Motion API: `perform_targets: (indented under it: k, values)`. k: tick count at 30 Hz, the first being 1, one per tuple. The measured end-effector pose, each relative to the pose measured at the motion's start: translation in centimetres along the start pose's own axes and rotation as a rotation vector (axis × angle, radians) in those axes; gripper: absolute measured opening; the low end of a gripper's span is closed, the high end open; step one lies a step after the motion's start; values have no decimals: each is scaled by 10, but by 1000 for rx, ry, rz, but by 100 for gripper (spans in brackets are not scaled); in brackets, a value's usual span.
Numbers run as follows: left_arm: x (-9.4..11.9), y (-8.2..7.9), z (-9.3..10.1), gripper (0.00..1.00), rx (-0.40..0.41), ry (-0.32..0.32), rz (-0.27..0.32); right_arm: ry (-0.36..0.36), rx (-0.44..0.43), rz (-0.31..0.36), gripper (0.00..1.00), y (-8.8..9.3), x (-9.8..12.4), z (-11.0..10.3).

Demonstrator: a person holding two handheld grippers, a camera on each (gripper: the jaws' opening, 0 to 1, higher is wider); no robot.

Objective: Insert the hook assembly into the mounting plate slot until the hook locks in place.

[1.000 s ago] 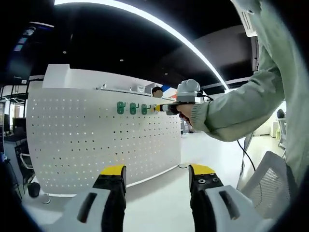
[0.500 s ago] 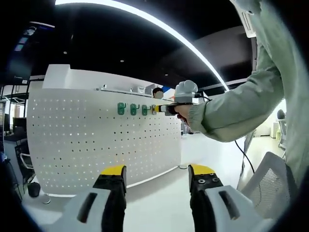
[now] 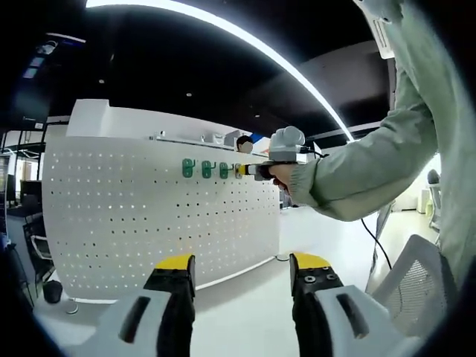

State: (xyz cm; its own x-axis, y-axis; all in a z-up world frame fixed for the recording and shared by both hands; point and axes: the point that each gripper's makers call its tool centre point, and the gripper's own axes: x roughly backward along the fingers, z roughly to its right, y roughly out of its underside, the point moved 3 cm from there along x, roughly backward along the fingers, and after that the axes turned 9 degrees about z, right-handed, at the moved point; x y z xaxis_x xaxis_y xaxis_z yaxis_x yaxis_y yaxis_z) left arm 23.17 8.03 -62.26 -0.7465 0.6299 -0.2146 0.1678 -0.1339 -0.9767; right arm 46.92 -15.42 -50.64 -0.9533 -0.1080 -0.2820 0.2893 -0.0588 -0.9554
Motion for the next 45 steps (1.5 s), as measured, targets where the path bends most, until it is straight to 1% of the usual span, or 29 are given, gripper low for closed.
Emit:
perform_targets:
  k: [15,22,36,41,45]
  values:
    - [0,-1,-1,53,1,-2,4,-10,1,-2,3,-1,1,-1]
    - [0,-1,-1,53,0,-4,6,-17,18,5,7,-1,2,-4]
    - [1,-3,-2,53,-4,-10,13,-4,33,31,13,-8,4,-1]
    - [1,-4,-2,53,-7,-12,14,5,41,33,20,-9,6,0]
    - [1,-4,-3,53,-9,-14,16,25,53,5,31,-6,8,3]
